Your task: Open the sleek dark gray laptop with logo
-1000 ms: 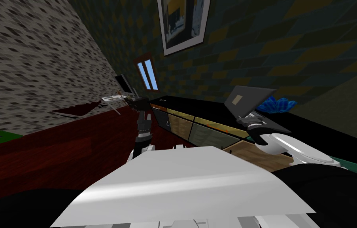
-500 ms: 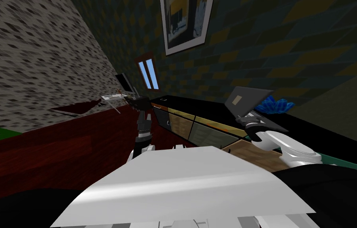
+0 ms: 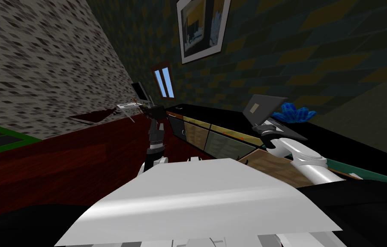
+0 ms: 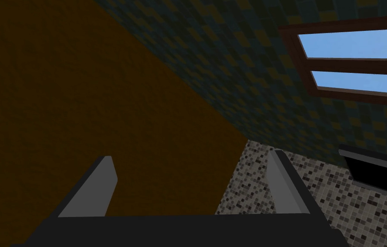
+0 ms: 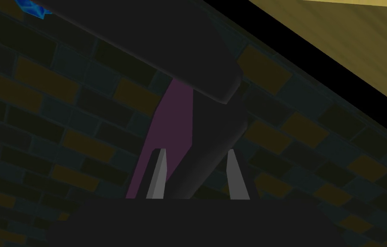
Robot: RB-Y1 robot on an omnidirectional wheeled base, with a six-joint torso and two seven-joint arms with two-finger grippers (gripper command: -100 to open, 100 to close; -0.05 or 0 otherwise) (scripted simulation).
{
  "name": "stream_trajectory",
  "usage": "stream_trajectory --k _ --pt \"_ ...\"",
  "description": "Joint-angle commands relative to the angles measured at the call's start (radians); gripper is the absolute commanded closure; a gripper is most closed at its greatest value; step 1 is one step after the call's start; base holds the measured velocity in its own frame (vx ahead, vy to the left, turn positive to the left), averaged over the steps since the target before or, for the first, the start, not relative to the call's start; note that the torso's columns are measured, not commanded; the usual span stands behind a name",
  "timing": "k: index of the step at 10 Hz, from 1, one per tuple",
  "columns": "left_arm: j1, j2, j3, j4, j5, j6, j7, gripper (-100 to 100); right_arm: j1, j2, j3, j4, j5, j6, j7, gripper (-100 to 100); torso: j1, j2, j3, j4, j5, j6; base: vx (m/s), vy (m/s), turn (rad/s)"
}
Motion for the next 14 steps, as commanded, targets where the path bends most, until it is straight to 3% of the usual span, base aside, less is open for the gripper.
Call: stream_trajectory --k 1,2,3,4,5,7,8,9,11,13,14 --pt "0.000 0.000 0.000 0.000 0.000 0.000 0.000 0 -0.001 0.010 0.014 0.047 0.003 0.016 0.006 100 -0.004 0.001 0.001 -0.001 -0.004 -0.001 0.005 0.007 0.005" --pt "0.000 0.000 0.000 0.000 0.000 0.000 0.000 0 -0.075 0.003 0.057 0.092 0.043 0.024 -0.044 100 -0.007 0.001 0.001 -0.001 -0.005 -0.002 -0.151 -0.036 0.209" --pt "-0.001 0.000 0.000 0.000 0.000 0.000 0.000 0 -0.105 0.003 0.076 0.120 0.043 0.024 -0.060 100 -0.007 0.004 0.003 0.000 -0.005 -0.010 -0.236 -0.087 0.168" --pt "-0.001 0.000 0.000 0.000 0.000 0.000 0.000 0 -0.137 0.003 0.095 0.144 0.043 0.024 -0.060 100 -0.005 0.005 0.004 0.001 -0.004 -0.006 -0.155 -0.048 0.059" --pt "0.000 0.000 0.000 0.000 0.000 0.000 0.000 0 -0.168 0.003 0.103 0.181 0.043 0.024 -0.060 100 -0.002 0.001 0.002 -0.001 -0.004 0.000 -0.048 0.009 -0.010" --pt "0.000 0.000 0.000 0.000 0.000 0.000 0.000 0 -0.168 0.003 0.103 0.214 0.043 0.024 -0.060 100 -0.001 -0.004 -0.002 -0.003 -0.003 0.003 0.021 0.028 -0.007" --pt "0.000 0.000 0.000 0.000 0.000 0.000 0.000 0 -0.230 -0.004 0.148 0.238 0.083 0.031 -0.112 100 -0.006 -0.002 -0.001 -0.003 -0.005 0.001 -0.185 -0.035 0.157" --pt "-0.001 0.000 0.000 0.000 0.000 0.000 0.000 0 -0.259 -0.004 0.168 0.261 0.083 0.031 -0.125 100 -0.006 0.007 0.004 0.000 -0.006 -0.008 -0.232 -0.050 0.169" --pt "0.000 0.000 0.000 0.000 0.000 0.000 0.000 0 -0.336 -0.004 0.191 0.322 0.083 0.031 -0.125 100 0.006 0.001 0.002 -0.002 -0.002 -0.004 -0.068 -0.018 0.023" --pt "0.000 0.000 0.000 0.000 0.000 0.000 0.000 0 -0.336 -0.004 0.191 0.375 0.083 0.031 -0.125 100 0.005 -0.005 -0.003 -0.002 0.001 -0.002 0.014 0.019 -0.009" --pt "0.000 0.000 0.000 0.000 0.000 0.000 0.000 0 -0.406 -0.011 0.234 0.406 0.123 0.038 -0.177 100 -0.001 -0.005 -0.003 -0.003 -0.002 -0.003 -0.176 -0.020 0.192"
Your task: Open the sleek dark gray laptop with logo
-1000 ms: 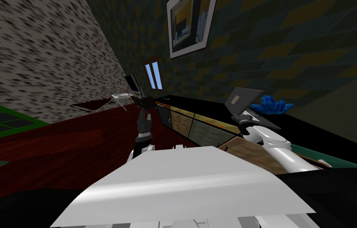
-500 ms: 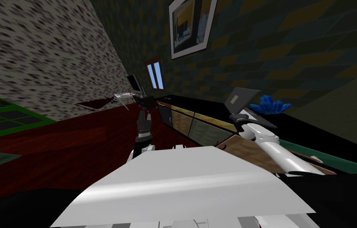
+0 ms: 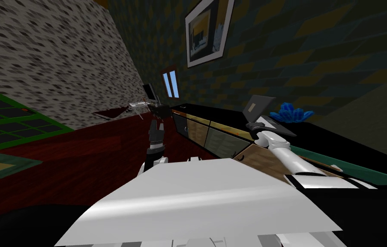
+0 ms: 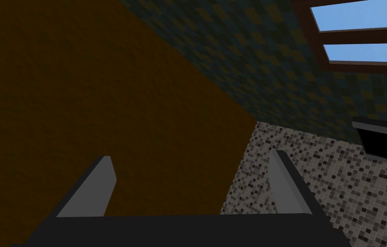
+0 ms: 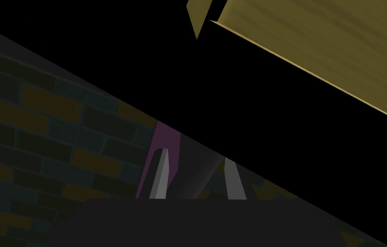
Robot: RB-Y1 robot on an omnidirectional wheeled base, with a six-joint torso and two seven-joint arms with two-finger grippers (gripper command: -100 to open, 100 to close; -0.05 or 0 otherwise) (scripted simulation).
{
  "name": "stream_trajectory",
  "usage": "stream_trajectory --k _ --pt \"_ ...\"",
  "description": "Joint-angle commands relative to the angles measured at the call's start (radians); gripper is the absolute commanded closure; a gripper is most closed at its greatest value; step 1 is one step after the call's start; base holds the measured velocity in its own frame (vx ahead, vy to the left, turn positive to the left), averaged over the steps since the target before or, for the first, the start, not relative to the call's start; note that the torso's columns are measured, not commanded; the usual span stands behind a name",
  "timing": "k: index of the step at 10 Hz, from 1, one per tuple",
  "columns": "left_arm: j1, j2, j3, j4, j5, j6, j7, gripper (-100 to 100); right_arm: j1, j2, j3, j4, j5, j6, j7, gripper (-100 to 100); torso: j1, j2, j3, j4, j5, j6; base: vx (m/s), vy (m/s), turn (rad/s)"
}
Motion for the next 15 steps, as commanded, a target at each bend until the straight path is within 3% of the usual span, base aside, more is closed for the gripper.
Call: stream_trajectory --k 1,2,3,5,6,7,9,11,12,14,15 --pt "-0.001 0.000 0.000 0.000 0.000 0.000 0.000 0 -0.081 -0.010 0.071 0.081 0.027 0.017 -0.064 100 -0.001 0.008 0.004 0.003 0.000 -0.009 -0.228 -0.043 0.170" --pt "-0.001 0.000 0.000 0.000 0.000 0.000 0.000 0 -0.121 -0.010 0.095 0.113 0.027 0.017 -0.064 100 0.005 0.009 0.006 0.003 0.001 -0.008 -0.120 -0.030 0.043" --pt "0.000 0.000 0.000 0.000 0.000 0.000 0.000 0 -0.148 -0.010 0.095 0.135 0.027 0.017 -0.064 100 0.011 0.006 0.004 0.002 0.003 -0.003 -0.033 -0.007 -0.022" --pt "0.000 0.000 0.000 0.000 0.000 0.000 0.000 0 -0.148 -0.010 0.095 0.177 0.027 0.017 -0.064 100 0.010 0.001 0.000 0.002 0.006 -0.001 0.013 0.015 -0.006" --pt "0.000 0.000 0.000 0.000 0.000 0.000 0.000 0 -0.218 -0.017 0.140 0.218 0.068 0.024 -0.117 100 0.005 0.001 0.000 0.002 0.004 -0.002 -0.181 0.005 0.179" --pt "0.000 0.000 0.000 0.000 0.000 0.000 0.000 0 -0.246 -0.017 0.163 0.245 0.068 0.024 -0.130 100 0.007 0.010 0.005 0.004 0.003 -0.010 -0.232 -0.030 0.170" --pt "0.000 0.000 0.000 0.000 0.000 0.000 0.000 0 -0.311 -0.017 0.184 0.294 0.068 0.024 -0.130 100 0.018 0.009 0.006 0.004 0.007 -0.005 -0.069 -0.025 0.018" --pt "0.000 0.000 0.000 0.000 0.000 0.000 0.000 0 -0.315 -0.017 0.184 0.344 0.068 0.024 -0.130 100 0.018 0.004 0.002 0.005 0.010 -0.004 0.016 0.011 -0.003" --pt "0.000 0.000 0.000 0.000 0.000 0.000 0.000 0 -0.315 -0.017 0.184 0.328 0.059 0.024 -0.130 100 0.015 0.006 0.003 0.005 0.009 -0.003 0.016 0.015 -0.014" --pt "0.000 0.000 0.000 0.000 0.000 0.000 0.000 0 -0.315 -0.017 0.184 0.359 0.068 0.024 -0.130 100 0.010 0.008 0.004 0.005 0.007 -0.004 0.001 0.008 0.008" --pt "0.000 0.000 0.000 0.000 0.000 0.000 0.000 0 -0.377 -0.024 0.231 0.401 0.108 0.031 -0.182 100 0.008 0.007 0.003 0.004 0.006 -0.003 -0.193 -0.008 0.233"
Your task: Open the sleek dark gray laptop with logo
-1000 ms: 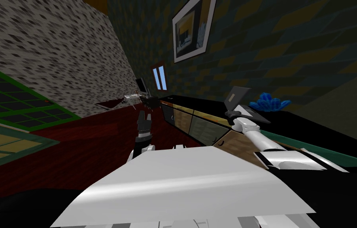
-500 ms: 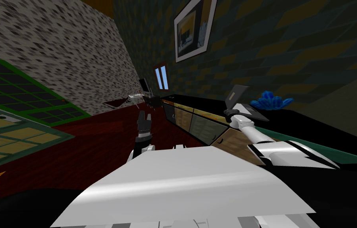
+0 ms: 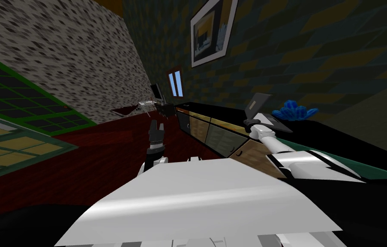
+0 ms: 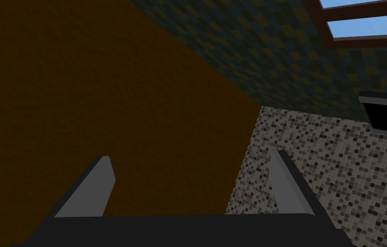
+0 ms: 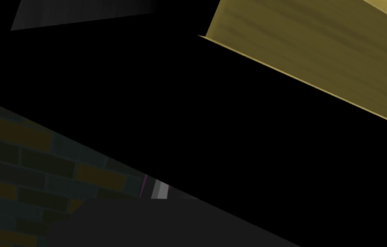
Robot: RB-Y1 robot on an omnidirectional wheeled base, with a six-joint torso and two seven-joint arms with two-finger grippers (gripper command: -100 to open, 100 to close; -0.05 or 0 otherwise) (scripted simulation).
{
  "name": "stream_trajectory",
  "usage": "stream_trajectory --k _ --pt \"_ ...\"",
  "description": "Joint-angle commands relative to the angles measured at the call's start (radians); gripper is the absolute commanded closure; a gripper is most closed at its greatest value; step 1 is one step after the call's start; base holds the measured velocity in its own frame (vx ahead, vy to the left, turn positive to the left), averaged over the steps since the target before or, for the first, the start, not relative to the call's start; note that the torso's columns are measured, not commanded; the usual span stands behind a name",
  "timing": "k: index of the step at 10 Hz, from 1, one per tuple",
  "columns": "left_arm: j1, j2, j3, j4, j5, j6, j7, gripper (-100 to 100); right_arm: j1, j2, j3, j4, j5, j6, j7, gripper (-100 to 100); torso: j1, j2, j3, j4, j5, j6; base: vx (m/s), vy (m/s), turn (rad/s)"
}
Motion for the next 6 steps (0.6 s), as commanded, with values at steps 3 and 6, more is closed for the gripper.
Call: stream_trajectory --k 3,6 --pt "0.000 0.000 0.000 0.000 0.000 0.000 0.000 0 -0.153 -0.003 0.091 0.147 0.041 0.008 -0.065 100 0.014 0.005 0.004 0.002 0.003 0.001 -0.121 -0.024 0.057" --pt "0.000 0.000 0.000 0.000 0.000 0.000 0.000 0 -0.226 -0.010 0.164 0.227 0.081 0.015 -0.131 100 0.011 0.012 0.006 0.006 0.007 -0.004 -0.125 -0.009 0.134"
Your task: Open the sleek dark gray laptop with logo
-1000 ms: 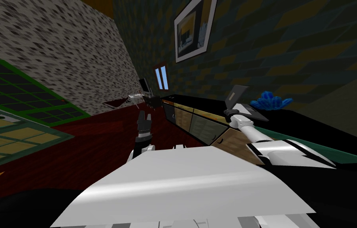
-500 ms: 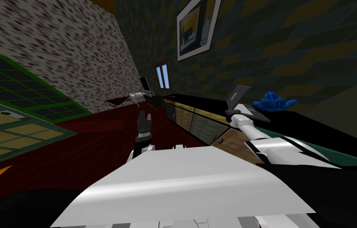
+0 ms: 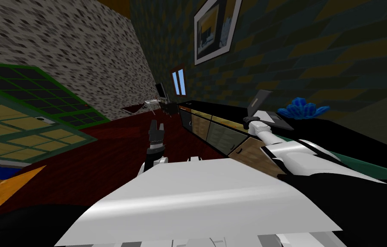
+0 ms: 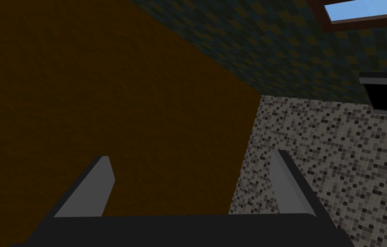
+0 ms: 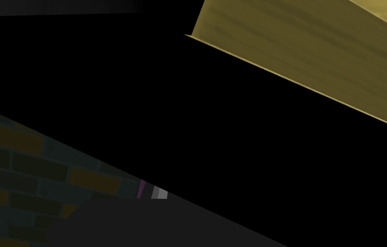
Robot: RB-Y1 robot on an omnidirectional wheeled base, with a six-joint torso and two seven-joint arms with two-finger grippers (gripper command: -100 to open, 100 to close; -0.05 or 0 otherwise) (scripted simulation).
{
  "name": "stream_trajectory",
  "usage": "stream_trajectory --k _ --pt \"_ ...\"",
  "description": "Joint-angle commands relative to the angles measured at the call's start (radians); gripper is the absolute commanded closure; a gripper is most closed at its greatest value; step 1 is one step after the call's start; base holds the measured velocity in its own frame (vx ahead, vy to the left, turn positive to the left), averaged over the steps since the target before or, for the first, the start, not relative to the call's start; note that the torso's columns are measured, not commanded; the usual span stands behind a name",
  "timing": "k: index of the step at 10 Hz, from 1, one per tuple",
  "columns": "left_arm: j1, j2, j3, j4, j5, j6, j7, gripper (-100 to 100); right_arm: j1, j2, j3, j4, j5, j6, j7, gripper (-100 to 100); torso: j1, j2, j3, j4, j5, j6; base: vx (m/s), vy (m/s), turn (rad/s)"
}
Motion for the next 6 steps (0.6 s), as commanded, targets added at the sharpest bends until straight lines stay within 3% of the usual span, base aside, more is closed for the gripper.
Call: stream_trajectory --k 1,3,4,5,6 --pt "0.000 0.000 0.000 0.000 0.000 0.000 0.000 0 -0.078 0.003 0.064 0.074 0.035 -0.001 -0.046 100 0.004 0.004 0.003 0.001 0.000 0.002 -0.124 0.023 0.004" --pt "0.000 0.000 0.000 0.000 0.000 0.000 0.000 0 -0.148 0.003 0.064 0.151 0.035 -0.001 -0.046 100 0.009 -0.004 -0.002 0.002 0.006 0.005 -0.014 0.027 -0.021" --pt "0.001 0.000 0.000 0.000 0.000 0.000 0.000 0 -0.182 -0.004 0.113 0.190 0.076 0.006 -0.109 100 0.009 -0.004 -0.002 0.003 0.008 0.005 -0.139 -0.004 0.210" --pt "0.000 0.000 0.000 0.000 0.000 0.000 0.000 0 -0.197 -0.004 0.141 0.193 0.049 0.006 -0.088 100 0.010 0.005 0.003 0.004 0.007 0.000 -0.225 0.001 0.184" --pt "0.000 0.000 0.000 0.000 0.000 0.000 0.000 0 -0.237 -0.004 0.153 0.237 0.076 0.006 -0.112 100 0.011 0.009 0.006 0.005 0.006 0.002 -0.135 0.019 0.042"
